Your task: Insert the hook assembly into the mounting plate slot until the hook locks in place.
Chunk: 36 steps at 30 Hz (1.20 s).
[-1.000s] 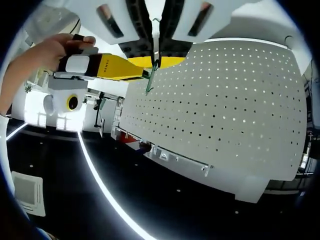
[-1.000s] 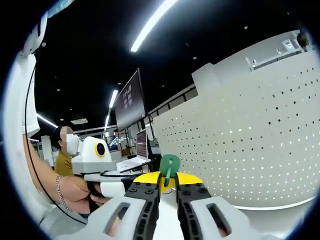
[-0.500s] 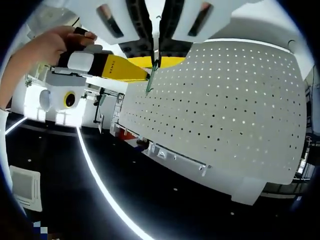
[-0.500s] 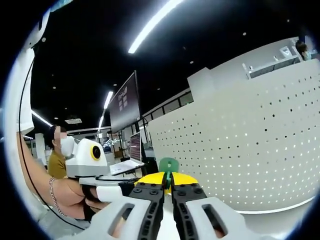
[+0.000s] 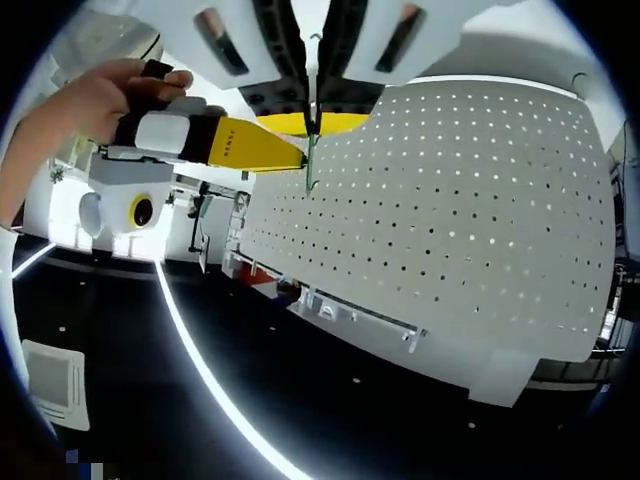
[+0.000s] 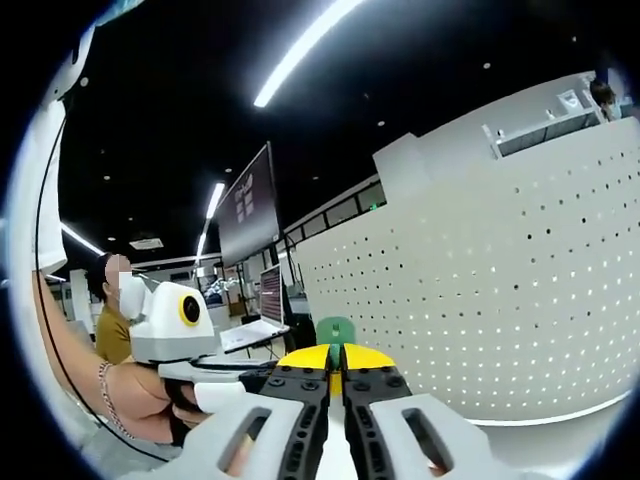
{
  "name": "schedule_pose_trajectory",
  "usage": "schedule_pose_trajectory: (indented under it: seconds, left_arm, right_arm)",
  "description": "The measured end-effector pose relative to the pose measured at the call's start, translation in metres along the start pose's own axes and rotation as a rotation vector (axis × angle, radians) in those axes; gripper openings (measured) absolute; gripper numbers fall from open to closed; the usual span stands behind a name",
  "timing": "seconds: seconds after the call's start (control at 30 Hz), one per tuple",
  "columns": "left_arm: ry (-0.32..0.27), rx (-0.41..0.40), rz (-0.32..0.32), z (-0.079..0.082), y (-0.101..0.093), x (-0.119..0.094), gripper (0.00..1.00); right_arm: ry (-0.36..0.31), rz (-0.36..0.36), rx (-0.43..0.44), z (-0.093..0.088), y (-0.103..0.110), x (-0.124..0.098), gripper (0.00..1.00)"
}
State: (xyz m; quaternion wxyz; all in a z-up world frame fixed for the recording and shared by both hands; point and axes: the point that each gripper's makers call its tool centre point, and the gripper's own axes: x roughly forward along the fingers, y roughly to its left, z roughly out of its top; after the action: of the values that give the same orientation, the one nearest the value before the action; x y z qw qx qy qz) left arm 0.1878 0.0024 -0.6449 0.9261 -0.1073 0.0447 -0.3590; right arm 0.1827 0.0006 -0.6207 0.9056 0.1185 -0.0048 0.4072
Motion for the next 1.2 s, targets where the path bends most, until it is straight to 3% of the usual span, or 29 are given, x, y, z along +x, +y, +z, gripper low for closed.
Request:
schedule_pose_trajectory:
  seconds: [0.33,0.43,0.57,0.9,0.97,1.13,1.2]
  left_arm:
    - [0.022,-0.015,-0.01,-0.002,0.0,0.0,0.02]
    - [0.033,0.013,-0.017,-0.003,0.0,0.0,0.04]
    - [0.06,0.051,-0.026,-0.007,0.004,0.001,0.29]
    - [0.106,0.124,-0.025,-0.013,0.011,0.0,0.71]
    - [0.109,0.123,-0.017,-0.015,0.013,0.0,0.76]
    - [0.109,0.121,-0.01,-0.015,0.017,-0.002,0.75]
    - [0.113,0.122,-0.008,-0.016,0.018,-0.002,0.74]
  right_arm:
    - [0.014,-0.001,0.004,-0.002,0.0,-0.001,0.0]
    - [0.019,0.001,0.007,-0.004,-0.001,-0.001,0.0]
    - [0.019,-0.007,0.009,-0.004,-0.003,-0.002,0.0]
    - [0.023,-0.02,0.023,-0.005,-0.008,-0.004,0.0]
    - [0.025,-0.034,0.02,-0.006,-0.011,-0.005,0.0]
    - [0.029,-0.049,-0.005,-0.004,-0.012,-0.005,0.0]
    - [0.061,-0.097,-0.119,-0.003,-0.017,-0.006,0.0]
